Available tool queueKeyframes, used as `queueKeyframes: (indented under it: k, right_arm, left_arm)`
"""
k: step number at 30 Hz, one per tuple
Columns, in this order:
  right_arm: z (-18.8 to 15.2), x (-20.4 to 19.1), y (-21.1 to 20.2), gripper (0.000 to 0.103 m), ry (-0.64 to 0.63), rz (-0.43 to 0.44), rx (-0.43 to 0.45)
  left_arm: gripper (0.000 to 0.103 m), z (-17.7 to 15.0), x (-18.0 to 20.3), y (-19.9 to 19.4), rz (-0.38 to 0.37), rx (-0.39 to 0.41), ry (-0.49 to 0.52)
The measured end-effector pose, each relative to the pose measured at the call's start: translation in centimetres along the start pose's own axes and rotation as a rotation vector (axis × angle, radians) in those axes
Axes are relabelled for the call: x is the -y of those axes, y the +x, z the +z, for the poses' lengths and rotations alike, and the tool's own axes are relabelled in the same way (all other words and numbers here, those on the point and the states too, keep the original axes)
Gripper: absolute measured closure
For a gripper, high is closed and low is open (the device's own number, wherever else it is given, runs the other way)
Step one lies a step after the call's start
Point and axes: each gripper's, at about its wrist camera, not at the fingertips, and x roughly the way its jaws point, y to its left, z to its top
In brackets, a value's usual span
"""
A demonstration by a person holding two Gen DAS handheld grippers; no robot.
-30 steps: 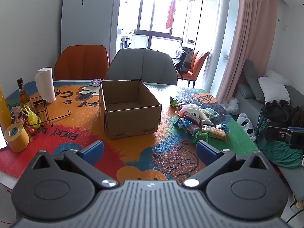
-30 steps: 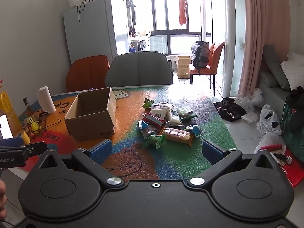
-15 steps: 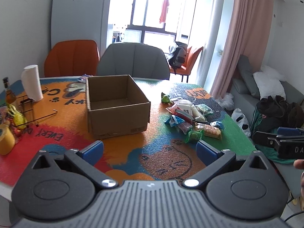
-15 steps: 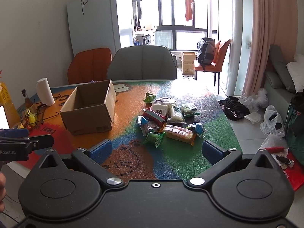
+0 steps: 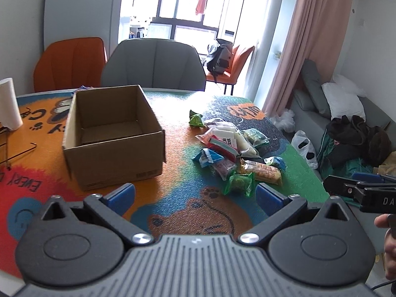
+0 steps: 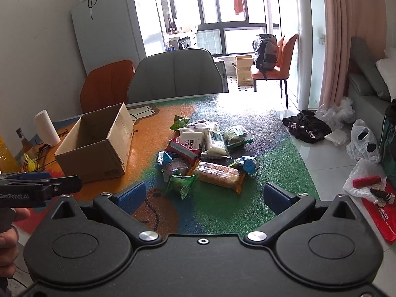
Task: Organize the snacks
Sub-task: 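Reach the left gripper toward the green snack packet while the right gripper approaches the blue packet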
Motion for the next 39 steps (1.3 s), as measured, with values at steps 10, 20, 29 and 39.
queueKeyframes:
  k: [10,20,29,39]
  right_arm:
    - [0.6,2.4,3.1,0.009,0.024,-0.001,-0.031]
    - [0.6,5.4,6.9,0.017,0.051,0.025,-0.095]
    - [0.9,7.4,9.7,0.017,0.066,0.038,-0.132]
    - [1.3,8.9,12.3,0.018,0.054,0.029,-0.154]
  left_arm:
    - [0.0,1.1,1.8,4.0,-0.02,-0.032,0.021]
    - [0.002,1.1,3.4,9.1,-0.037,-0.105,0.019]
    - [0.004,1.4,4.6,13.5,-0.04,-0.158,0.002]
    - [0.014,1.0,5.3,17.4,-0.037,-0.213,-0.046]
